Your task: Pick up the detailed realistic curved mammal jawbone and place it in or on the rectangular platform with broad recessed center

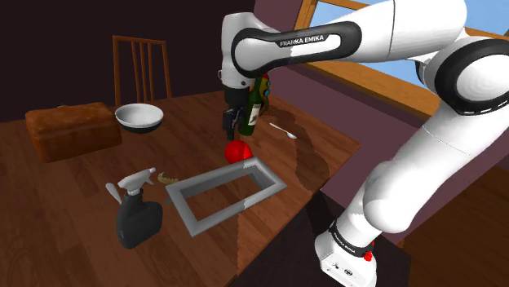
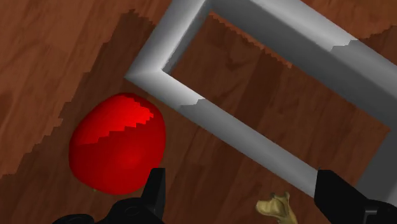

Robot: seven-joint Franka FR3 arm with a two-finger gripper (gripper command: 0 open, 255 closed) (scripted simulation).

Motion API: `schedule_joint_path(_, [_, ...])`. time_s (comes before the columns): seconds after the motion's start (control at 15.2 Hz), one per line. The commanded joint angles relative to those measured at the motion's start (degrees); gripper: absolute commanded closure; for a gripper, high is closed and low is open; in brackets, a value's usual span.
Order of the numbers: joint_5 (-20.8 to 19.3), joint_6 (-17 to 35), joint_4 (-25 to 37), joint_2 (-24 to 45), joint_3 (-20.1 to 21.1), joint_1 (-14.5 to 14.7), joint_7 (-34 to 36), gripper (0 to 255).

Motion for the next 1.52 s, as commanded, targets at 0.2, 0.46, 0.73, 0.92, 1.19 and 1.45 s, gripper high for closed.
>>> schedule_joint_path(0.2, [-0.58,1.12,8.21,10.88,1.96,1.95,0.65,0])
schedule_joint_path(0.46, [-1.50,1.05,15.70,19.54,3.17,3.85,1.07,0])
schedule_joint_path(0.73, [-2.62,-0.01,24.42,28.44,4.11,6.16,1.34,0])
schedule_joint_path(0.92, [-3.51,-1.55,32.01,35.39,4.62,8.22,1.37,0])
schedule_joint_path(1.19, [-4.35,-2.93,39.56,42.35,4.96,10.46,1.23,0])
schedule_joint_path(1.45, [-4.41,0.16,36.45,42.34,4.92,10.34,1.31,0])
